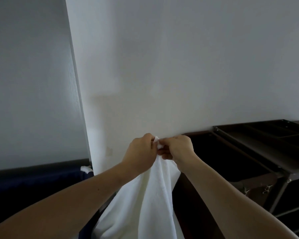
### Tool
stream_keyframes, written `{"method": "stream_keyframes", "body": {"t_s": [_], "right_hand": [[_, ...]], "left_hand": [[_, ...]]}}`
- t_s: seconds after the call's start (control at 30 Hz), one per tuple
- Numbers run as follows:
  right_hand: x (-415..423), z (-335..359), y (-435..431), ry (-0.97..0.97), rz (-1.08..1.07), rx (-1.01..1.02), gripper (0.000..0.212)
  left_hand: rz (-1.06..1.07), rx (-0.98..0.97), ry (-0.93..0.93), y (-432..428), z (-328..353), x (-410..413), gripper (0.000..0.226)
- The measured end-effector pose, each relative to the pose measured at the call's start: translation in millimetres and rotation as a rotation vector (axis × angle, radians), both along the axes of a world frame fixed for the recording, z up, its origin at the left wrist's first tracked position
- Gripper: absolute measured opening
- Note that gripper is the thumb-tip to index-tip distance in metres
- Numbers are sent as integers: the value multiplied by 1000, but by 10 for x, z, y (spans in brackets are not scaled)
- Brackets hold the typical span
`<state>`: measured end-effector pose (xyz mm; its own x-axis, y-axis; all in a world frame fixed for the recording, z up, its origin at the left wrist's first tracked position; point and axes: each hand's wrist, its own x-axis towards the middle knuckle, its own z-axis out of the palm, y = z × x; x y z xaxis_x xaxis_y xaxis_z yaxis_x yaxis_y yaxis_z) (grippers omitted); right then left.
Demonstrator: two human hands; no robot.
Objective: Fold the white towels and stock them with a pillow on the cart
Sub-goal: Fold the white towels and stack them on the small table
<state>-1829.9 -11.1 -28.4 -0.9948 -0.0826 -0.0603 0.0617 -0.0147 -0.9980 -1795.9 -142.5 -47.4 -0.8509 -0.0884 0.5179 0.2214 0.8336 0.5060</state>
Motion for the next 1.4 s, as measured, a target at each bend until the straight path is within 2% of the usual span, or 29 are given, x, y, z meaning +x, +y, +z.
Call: {"method": "stream_keyframes", "body": {"t_s": [0.13, 0.37, 0.5, 0.6, 0.67, 0.7, 0.77, 0.83, 0.93, 1.0, 1.13, 1.23, 1.3, 1.4], "right_hand": [[22, 43, -8, -80, 73, 55, 20], [62, 54, 141, -108, 328, 89, 37], [65, 39, 217, -161, 484, 0, 31], [15, -8, 241, -149, 494, -86, 39], [-44, -42, 254, -65, 395, -140, 37], [-86, -75, 278, 25, 312, -97, 33], [-184, -174, 369, 242, 143, 119, 23], [-285, -313, 508, 405, 99, 364, 31], [-385, -478, 717, 464, 125, 622, 52], [-414, -543, 817, 484, 172, 710, 53], [-368, -618, 902, 513, 270, 685, 41], [-292, -598, 899, 679, 223, 585, 40], [-259, -594, 916, 735, 227, 570, 32], [-240, -613, 1026, 628, 338, 650, 22]], "left_hand": [[-32, -104, -75, 28, -125, 60, 19], [-46, -36, -45, -124, -128, 73, 17], [-78, -73, -3, -225, -82, 50, 27], [-125, -19, -20, -309, -27, 56, 25], [-153, 16, -20, -352, 33, 60, 19], [-160, 40, 2, -365, 78, 49, 17], [-161, 183, 62, -409, 212, 6, 13], [-177, 398, 110, -488, 413, -46, 5], [-272, 571, 167, -615, 765, -92, 13], [-341, 632, 206, -682, 993, -119, 8], [-329, 637, 295, -818, 1343, -167, 9], [-296, 618, 324, -922, 1422, -215, 10], [-266, 634, 346, -999, 1425, -246, 7], [-223, 678, 353, -1134, 1424, -252, 13]]}}
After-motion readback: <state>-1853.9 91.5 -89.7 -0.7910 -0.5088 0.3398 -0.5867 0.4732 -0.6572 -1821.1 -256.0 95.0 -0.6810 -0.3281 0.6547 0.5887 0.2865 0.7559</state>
